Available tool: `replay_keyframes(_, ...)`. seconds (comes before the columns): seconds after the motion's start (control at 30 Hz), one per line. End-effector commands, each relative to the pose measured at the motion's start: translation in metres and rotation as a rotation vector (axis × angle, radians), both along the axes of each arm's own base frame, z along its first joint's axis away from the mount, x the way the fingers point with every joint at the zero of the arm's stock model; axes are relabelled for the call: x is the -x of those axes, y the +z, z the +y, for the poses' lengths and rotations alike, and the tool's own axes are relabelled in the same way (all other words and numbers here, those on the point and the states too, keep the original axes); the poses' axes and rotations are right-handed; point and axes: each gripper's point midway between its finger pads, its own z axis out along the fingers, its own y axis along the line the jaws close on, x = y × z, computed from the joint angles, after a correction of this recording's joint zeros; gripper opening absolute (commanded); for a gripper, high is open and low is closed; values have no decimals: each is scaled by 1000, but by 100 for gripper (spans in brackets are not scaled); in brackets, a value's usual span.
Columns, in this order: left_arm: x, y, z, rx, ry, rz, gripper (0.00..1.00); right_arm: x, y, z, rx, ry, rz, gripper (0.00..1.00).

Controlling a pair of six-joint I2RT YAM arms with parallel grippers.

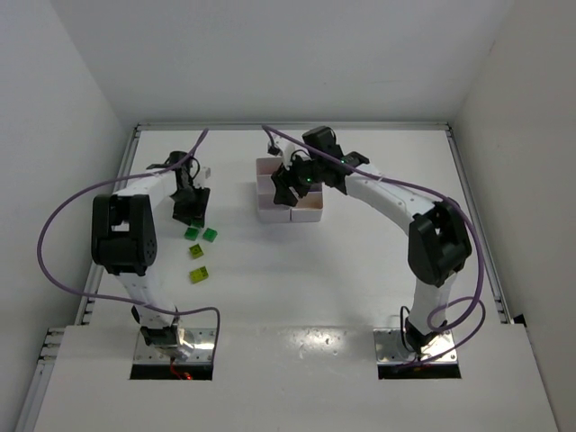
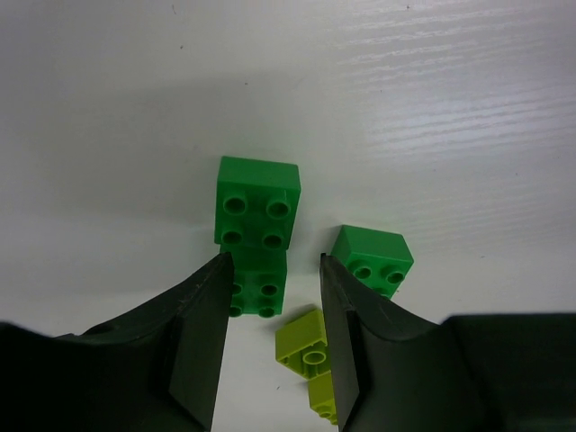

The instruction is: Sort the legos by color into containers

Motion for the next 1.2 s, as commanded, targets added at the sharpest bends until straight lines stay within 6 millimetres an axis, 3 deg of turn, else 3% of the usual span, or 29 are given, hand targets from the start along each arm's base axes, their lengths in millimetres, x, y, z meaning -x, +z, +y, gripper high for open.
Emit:
replay_keyframes(0.0,-11,2,1,-8,20,-9,49,-9,7,1,-12,2,-36,63)
replay_keyframes(0.4,-27,-13,4,-21,43,-18,49,-10,6,13,-30,34,-27,66)
replay_keyframes(0.53,-25,-20,4,-21,42,2,33,-11,6,15,-35,41,-24,66)
replay_keyframes(0.63,-29,-21,4,-21,43,-8,33,-13,4,16,-34,41,-22,66)
replay_keyframes(0.87,-32,-27,3,-18,51,-8,51,-14,3,22,-35,51,-23,70)
replay_keyframes(1.17,-36,-32,-1,5,54,-4,19,-12,-1,21,-30,50,-16,70)
